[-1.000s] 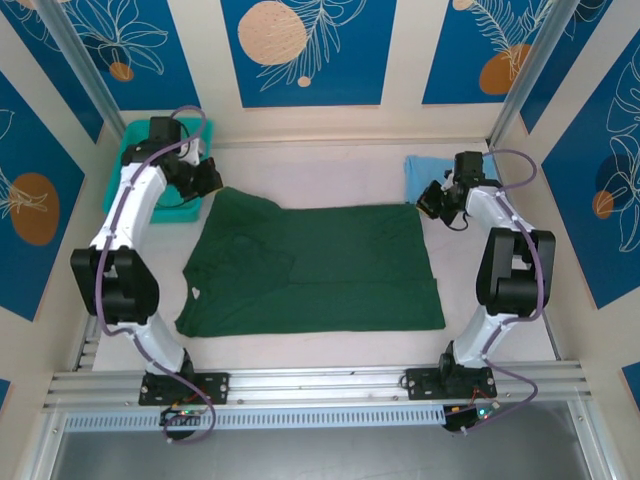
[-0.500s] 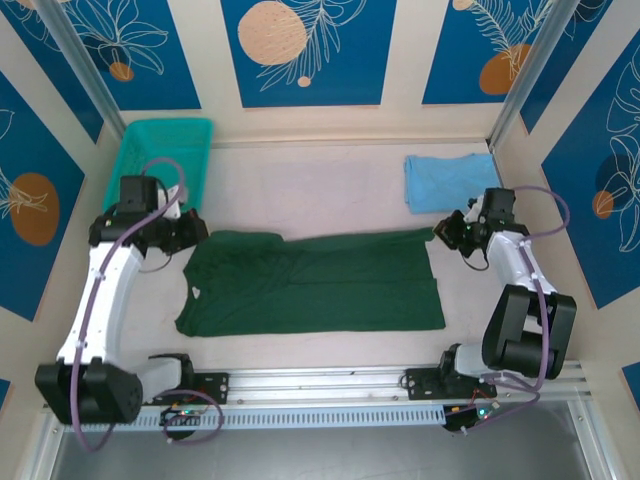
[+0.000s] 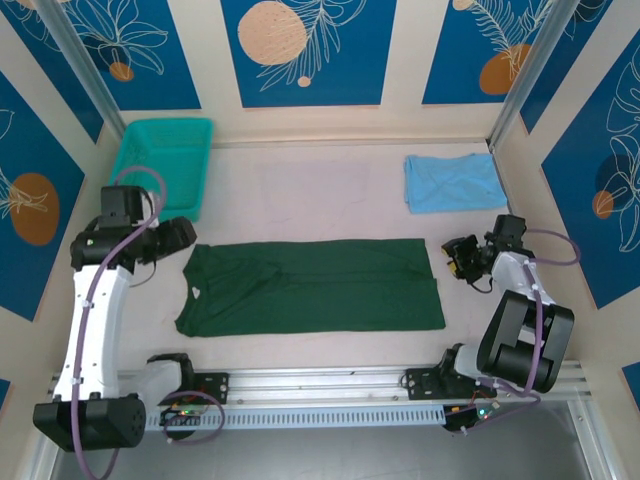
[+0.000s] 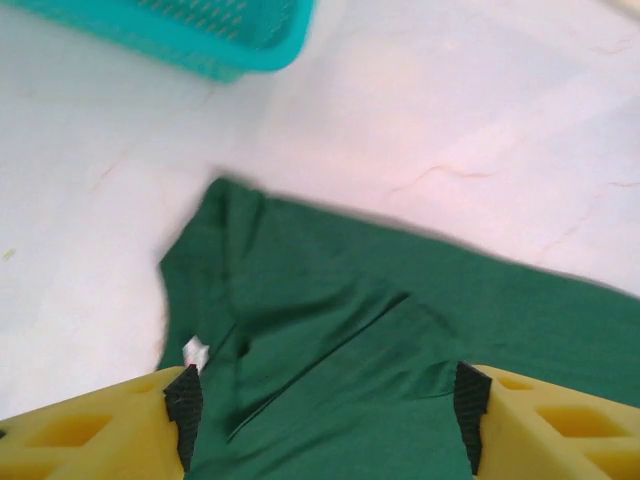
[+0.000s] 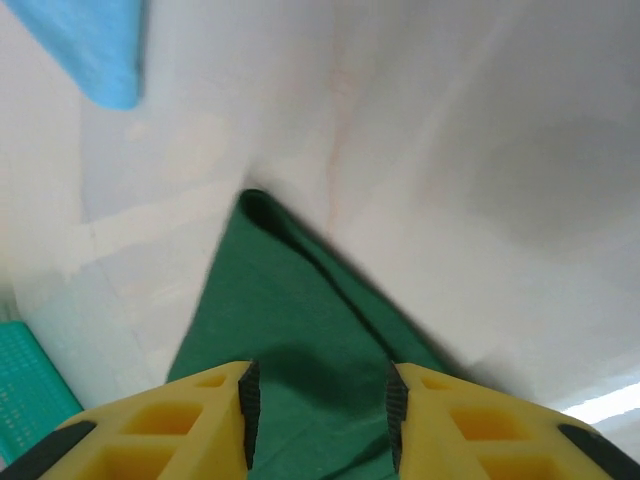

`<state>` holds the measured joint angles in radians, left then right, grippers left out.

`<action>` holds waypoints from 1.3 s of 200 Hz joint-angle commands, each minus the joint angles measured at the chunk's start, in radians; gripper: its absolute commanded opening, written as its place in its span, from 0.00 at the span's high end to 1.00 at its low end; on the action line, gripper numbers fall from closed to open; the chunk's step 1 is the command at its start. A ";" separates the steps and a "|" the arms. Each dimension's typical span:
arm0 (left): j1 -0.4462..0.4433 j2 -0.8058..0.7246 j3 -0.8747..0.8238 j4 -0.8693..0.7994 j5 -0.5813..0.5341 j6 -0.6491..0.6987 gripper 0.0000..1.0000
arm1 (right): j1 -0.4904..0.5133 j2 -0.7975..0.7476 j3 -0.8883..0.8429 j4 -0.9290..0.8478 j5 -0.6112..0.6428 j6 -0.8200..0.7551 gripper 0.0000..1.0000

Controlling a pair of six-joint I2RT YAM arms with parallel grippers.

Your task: Fold and stack the t-shirts

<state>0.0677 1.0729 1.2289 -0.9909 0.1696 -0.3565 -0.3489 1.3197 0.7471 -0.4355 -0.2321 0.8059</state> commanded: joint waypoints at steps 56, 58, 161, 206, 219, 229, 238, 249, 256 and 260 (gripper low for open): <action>-0.120 0.451 -0.055 0.118 0.150 0.034 0.58 | 0.365 0.239 0.222 -0.146 0.141 -0.053 0.71; -0.125 0.464 -0.050 0.119 0.144 0.033 0.59 | 0.372 0.250 0.226 -0.147 0.143 -0.056 0.71; -0.151 0.810 0.066 0.137 -0.335 -0.081 0.65 | 0.356 0.517 0.319 -0.207 0.301 0.030 0.72; -0.137 0.818 0.083 0.132 -0.386 -0.105 0.65 | 0.271 0.482 0.274 -0.207 0.294 0.076 0.69; -0.137 0.806 0.075 0.149 -0.370 -0.106 0.65 | 0.244 0.462 0.250 -0.183 0.274 0.085 0.66; -0.136 0.811 0.084 0.146 -0.356 -0.105 0.65 | 0.226 0.453 0.239 -0.171 0.254 0.083 0.63; -0.138 0.815 0.101 0.139 -0.337 -0.103 0.65 | 0.215 0.447 0.235 -0.165 0.242 0.078 0.61; -0.145 0.802 0.116 0.143 -0.307 -0.100 0.65 | 0.204 0.429 0.230 -0.164 0.240 0.075 0.57; -0.151 0.786 0.126 0.145 -0.293 -0.102 0.64 | 0.197 0.412 0.227 -0.164 0.243 0.076 0.52; -0.154 0.778 0.135 0.143 -0.284 -0.103 0.62 | 0.192 0.399 0.224 -0.165 0.246 0.077 0.49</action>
<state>-0.0799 1.8866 1.3041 -0.8337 -0.1383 -0.4435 -0.1200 1.7493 1.0134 -0.5686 -0.0563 0.8730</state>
